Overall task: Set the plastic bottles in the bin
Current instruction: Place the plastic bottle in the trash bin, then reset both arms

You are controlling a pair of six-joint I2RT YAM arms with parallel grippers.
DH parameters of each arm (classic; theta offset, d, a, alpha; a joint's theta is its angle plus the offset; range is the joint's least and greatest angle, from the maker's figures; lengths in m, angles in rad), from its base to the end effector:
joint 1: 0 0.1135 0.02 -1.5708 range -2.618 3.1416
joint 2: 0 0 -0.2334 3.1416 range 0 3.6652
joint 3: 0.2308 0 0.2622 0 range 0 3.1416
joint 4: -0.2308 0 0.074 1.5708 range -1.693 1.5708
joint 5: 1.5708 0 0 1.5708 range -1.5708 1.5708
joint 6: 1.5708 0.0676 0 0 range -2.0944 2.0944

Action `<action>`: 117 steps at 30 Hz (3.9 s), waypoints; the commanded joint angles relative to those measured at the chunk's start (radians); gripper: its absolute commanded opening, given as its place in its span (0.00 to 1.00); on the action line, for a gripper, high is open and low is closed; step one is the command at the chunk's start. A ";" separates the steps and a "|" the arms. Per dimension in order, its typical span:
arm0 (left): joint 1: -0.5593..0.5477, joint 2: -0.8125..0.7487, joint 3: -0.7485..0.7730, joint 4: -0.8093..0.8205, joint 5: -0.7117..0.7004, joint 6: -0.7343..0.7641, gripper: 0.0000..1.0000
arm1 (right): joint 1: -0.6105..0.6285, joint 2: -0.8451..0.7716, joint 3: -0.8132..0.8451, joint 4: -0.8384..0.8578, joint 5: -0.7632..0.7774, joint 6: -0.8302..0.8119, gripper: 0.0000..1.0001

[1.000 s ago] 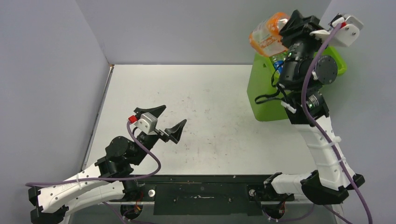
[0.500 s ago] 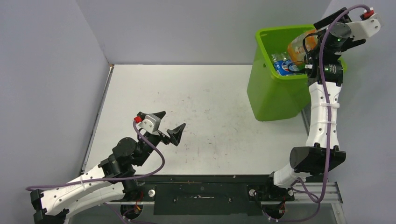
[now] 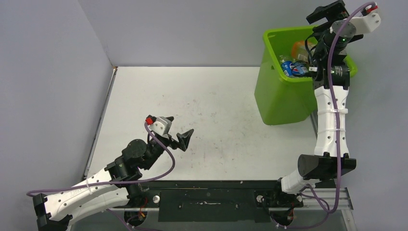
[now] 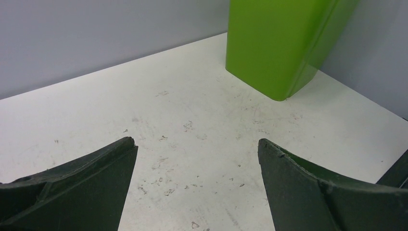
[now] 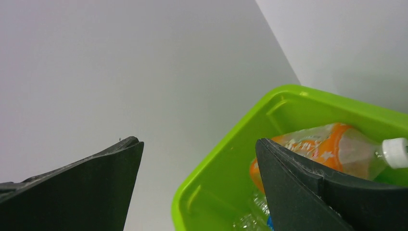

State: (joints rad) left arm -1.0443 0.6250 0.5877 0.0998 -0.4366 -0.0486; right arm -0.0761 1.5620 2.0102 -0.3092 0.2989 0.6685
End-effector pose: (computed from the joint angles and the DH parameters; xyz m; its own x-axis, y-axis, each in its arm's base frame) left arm 0.1368 -0.1785 0.3089 0.0036 -0.0938 -0.9956 0.5723 0.8167 -0.0749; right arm 0.3567 -0.0472 0.5308 0.3337 0.5686 -0.7519 0.1996 0.7369 0.6459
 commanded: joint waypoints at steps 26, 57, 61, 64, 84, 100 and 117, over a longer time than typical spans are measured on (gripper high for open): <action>0.006 -0.003 -0.004 0.053 -0.094 0.044 0.96 | 0.980 -0.363 -0.408 0.042 0.098 -0.469 0.90; 0.587 0.111 -0.173 -0.063 -0.090 -0.213 0.96 | 0.929 -0.454 -1.293 0.226 0.351 -0.189 0.90; 0.671 0.071 -0.353 0.190 -0.079 -0.084 0.96 | 0.880 -0.450 -1.405 0.374 0.351 -0.294 0.90; 0.726 0.181 -0.358 0.286 -0.098 -0.082 0.96 | 0.754 -0.423 -1.430 0.410 0.275 -0.319 0.90; 0.822 0.742 -0.374 1.002 -0.071 0.021 0.96 | 0.356 -0.219 -1.725 1.215 0.130 -0.611 0.90; 0.893 0.854 -0.367 1.084 -0.032 -0.041 0.96 | 0.269 -0.089 -1.692 1.272 0.199 -0.573 0.90; 0.903 0.852 -0.358 1.065 -0.020 -0.046 0.96 | 0.214 0.056 -1.770 1.554 0.121 -0.586 0.90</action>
State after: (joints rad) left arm -0.1478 1.4746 0.1993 1.1297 -0.4667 -0.0753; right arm 0.1513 1.6321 0.2127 1.1713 0.4263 0.0532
